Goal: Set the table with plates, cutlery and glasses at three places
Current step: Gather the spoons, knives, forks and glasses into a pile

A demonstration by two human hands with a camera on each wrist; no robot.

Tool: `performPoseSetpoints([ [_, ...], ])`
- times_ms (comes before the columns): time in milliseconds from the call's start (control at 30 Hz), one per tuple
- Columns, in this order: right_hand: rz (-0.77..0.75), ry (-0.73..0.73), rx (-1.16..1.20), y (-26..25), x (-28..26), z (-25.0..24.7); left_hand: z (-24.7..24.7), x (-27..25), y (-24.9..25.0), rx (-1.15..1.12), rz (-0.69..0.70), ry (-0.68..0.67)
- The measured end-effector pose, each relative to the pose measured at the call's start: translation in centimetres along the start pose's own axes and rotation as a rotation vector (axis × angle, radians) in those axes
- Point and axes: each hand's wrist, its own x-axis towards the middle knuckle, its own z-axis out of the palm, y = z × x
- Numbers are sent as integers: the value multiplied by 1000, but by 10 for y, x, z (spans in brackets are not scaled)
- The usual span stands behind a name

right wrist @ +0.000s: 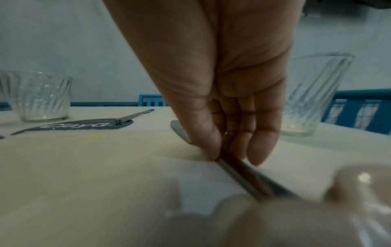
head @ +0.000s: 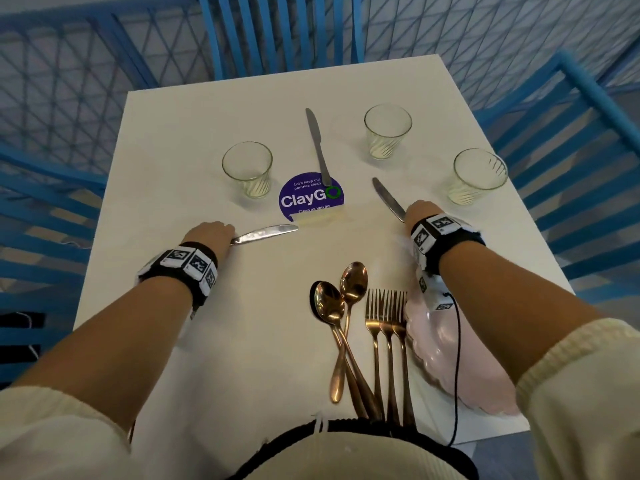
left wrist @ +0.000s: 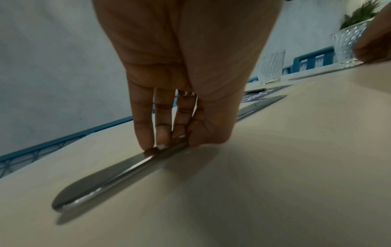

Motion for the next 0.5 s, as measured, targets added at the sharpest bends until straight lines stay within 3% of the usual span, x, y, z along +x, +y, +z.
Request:
performPoseSetpoints([
  [300, -41, -63, -57, -11, -18, -16, 12, -9, 0, -86, -16, 71],
  [500, -121, -30, -32, -14, -23, -17, 19, -22, 10, -333, -50, 99],
])
